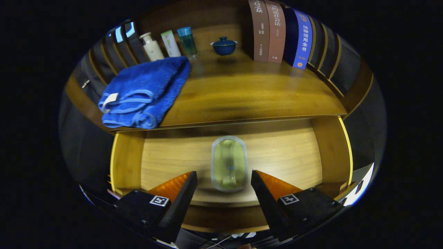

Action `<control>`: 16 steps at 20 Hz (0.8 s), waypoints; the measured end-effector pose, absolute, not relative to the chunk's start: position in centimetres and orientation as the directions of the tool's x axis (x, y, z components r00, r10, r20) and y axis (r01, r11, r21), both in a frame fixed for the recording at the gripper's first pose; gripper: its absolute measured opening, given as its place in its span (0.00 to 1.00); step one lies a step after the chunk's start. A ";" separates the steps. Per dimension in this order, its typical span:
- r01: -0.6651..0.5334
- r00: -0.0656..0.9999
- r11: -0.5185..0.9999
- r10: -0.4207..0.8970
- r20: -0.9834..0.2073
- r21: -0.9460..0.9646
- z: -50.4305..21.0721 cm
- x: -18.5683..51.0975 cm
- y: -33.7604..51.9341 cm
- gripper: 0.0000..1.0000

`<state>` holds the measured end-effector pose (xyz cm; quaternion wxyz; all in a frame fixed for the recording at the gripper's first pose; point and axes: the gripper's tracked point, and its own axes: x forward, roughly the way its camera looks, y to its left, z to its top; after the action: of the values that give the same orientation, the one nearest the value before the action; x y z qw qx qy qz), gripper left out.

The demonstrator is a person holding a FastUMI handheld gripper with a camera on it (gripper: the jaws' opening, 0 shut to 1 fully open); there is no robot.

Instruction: Pull open the drawer, take out the items inside it, and place them on the countertop above the cabinet.

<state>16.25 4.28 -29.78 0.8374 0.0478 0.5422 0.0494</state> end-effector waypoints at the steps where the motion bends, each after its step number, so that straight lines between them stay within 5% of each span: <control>1: -0.037 0.392 0.989 0.144 -0.909 0.140 -30.4 16.5 4.6 0.97; 4: -0.053 0.351 0.991 0.137 -0.926 0.126 -32.5 16.9 4.9 0.84; 12: -0.027 0.397 0.990 0.138 -0.907 0.139 -35.6 18.6 5.2 0.18; 16: -0.028 0.404 0.992 0.122 -0.907 0.121 -34.3 17.9 4.9 0.18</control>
<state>17.93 4.90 -34.26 0.8367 0.0433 0.5441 0.0447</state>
